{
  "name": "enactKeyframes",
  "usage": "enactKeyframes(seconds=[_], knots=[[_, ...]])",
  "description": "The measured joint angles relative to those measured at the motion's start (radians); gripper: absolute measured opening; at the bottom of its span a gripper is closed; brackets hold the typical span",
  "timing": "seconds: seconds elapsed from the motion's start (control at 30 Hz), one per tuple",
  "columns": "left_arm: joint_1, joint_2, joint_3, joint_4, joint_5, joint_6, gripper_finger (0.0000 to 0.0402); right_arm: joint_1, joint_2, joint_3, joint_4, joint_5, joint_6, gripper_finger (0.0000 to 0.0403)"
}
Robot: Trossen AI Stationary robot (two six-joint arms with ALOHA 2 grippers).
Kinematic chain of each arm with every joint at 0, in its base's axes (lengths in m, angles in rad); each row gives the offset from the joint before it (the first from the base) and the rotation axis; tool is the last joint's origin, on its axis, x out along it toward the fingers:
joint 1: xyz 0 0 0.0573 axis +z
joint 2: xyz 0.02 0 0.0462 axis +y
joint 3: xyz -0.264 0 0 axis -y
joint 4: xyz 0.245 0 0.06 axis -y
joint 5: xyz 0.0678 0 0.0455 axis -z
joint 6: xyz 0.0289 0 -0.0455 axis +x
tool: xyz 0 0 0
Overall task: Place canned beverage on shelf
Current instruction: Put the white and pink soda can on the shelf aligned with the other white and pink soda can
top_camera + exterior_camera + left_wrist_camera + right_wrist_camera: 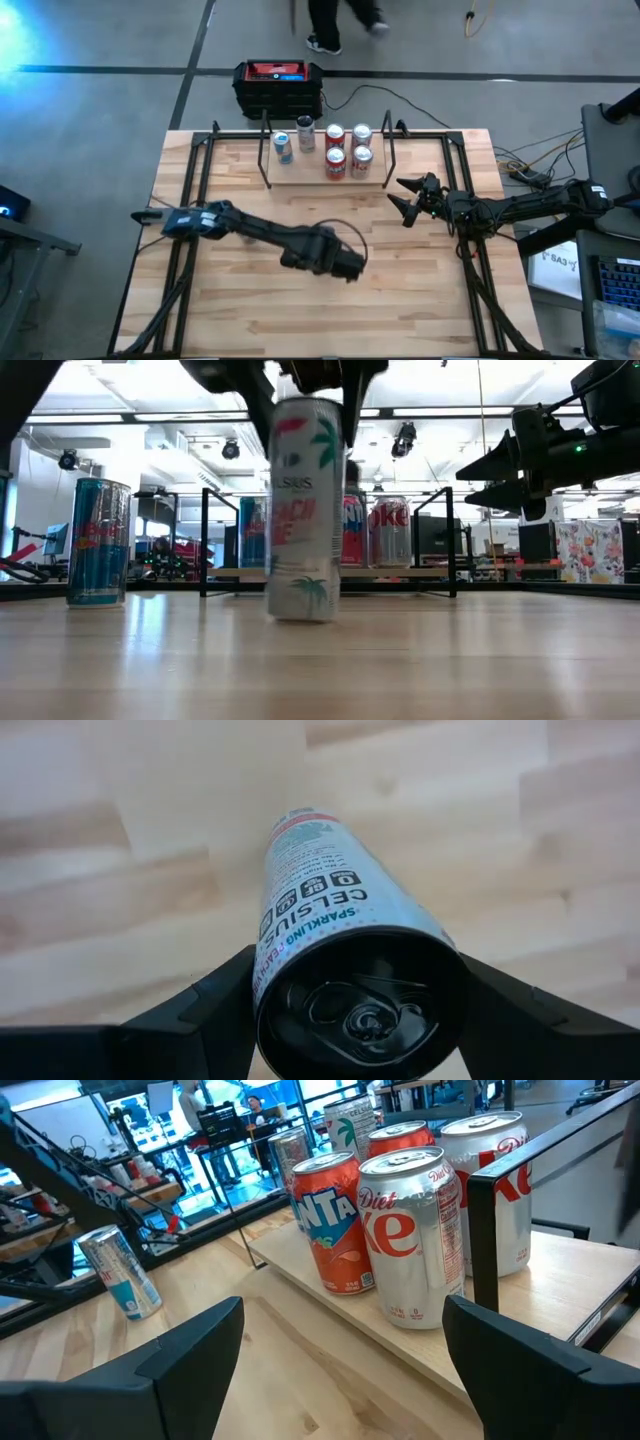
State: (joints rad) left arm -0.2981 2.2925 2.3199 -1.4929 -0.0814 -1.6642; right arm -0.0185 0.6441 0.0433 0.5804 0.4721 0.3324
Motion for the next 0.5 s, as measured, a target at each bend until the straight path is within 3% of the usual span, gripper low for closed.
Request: enactKeyframes(seconds=[0.5], knots=[[0.178, 0.0, -0.001, -0.004, -0.018, 0.083, 0.0248, 0.0, 0.0, 0.0, 0.0, 0.0, 0.0, 0.0327]])
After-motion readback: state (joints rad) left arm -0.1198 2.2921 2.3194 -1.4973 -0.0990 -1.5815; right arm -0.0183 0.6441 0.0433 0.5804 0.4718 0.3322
